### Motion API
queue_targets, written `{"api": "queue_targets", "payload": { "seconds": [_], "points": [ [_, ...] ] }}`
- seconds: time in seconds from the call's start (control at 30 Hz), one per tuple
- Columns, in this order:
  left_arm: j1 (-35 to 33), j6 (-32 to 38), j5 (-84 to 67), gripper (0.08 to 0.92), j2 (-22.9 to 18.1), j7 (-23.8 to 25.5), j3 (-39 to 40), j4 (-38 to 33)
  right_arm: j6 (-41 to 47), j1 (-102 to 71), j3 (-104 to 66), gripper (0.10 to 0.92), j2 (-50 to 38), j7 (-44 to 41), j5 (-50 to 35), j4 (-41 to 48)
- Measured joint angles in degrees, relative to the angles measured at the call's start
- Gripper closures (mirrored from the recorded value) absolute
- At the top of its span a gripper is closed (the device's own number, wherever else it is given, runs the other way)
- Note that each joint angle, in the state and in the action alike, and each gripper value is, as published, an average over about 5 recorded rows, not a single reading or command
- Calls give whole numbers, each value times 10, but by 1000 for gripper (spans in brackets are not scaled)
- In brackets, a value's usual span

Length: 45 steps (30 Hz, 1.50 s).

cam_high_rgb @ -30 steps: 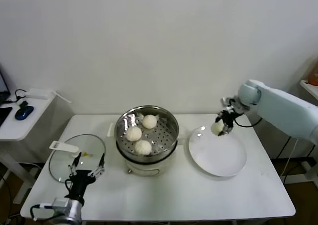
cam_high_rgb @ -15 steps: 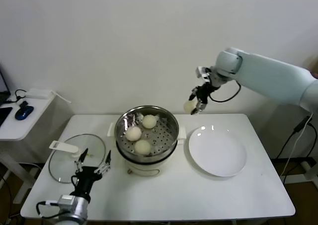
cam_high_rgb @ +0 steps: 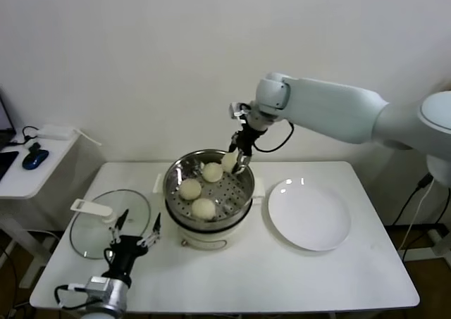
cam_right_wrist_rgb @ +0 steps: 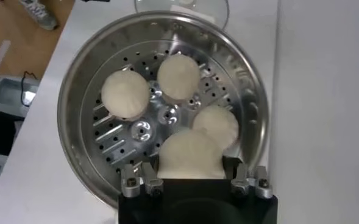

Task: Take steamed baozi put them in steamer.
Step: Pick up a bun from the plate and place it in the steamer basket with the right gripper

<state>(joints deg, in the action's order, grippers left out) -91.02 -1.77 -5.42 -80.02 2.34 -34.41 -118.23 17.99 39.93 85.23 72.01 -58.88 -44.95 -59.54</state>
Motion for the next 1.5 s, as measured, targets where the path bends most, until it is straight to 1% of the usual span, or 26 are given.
{"api": "queue_targets", "payload": {
  "seconds": [0.43, 1.07, 1.17, 1.27, 1.33, 1.5],
  "points": [
    [0, 2, -1, 177, -1, 0, -2, 8, 7, -31, 17, 338, 9, 14, 6, -17],
    [5, 2, -1, 177, -1, 0, -1, 18, 4, -63, 18, 330, 14, 15, 29, -1],
    [6, 3, -1, 177, 0, 0, -1, 19, 4, -66, 18, 297, 15, 17, 32, 1],
    [6, 3, -1, 177, 0, 0, -1, 20, 3, -68, 17, 237, 15, 18, 34, 2],
    [6, 3, -1, 177, 0, 0, -1, 20, 3, -69, 16, 212, 15, 18, 34, 3],
    [5, 3, -1, 177, 0, 0, -1, 20, 2, -69, 10, 203, 16, 18, 35, 4]
  ]
}}
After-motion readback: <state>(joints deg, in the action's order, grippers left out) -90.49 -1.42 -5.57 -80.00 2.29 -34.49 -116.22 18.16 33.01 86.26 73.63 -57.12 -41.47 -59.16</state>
